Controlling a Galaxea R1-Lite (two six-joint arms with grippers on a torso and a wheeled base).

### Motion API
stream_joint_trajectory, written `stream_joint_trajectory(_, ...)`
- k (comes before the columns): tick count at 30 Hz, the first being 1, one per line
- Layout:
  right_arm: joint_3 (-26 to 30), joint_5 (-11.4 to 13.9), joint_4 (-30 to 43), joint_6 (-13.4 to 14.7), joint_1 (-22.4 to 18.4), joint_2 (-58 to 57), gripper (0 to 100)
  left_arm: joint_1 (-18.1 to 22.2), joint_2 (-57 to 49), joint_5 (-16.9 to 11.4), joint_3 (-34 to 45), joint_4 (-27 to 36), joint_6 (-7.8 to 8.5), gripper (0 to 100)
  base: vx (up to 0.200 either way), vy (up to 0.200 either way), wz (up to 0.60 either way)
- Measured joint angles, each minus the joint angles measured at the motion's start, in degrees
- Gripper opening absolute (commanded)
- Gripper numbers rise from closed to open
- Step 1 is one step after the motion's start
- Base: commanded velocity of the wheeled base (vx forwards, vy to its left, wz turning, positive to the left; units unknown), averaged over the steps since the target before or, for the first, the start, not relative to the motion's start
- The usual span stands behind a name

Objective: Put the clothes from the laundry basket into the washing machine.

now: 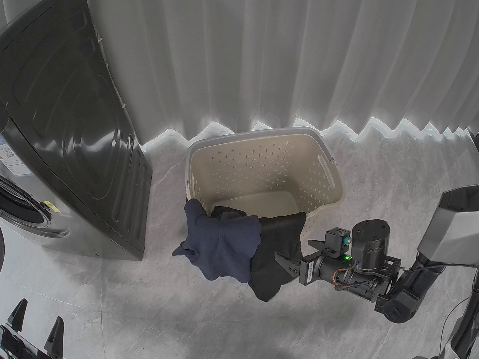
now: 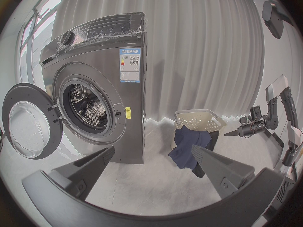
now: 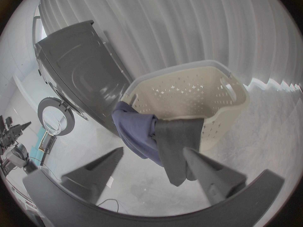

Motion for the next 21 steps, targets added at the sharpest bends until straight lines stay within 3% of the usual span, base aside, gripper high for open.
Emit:
stream_joint_trajectory(9, -5.3, 0.4, 0.3, -1.6, -4.2, 6.7, 100, 0.0, 0.0, 0.0, 0.0, 0.0, -0.02, 100, 0.000, 0.000, 0.00)
stream_joint_trajectory(21, -19.9, 2.3, 0.5, -3.4, -7.8, 17.8, 100, 0.0, 0.0, 0.0, 0.0, 0.0, -0.07, 100, 0.000, 0.000, 0.00)
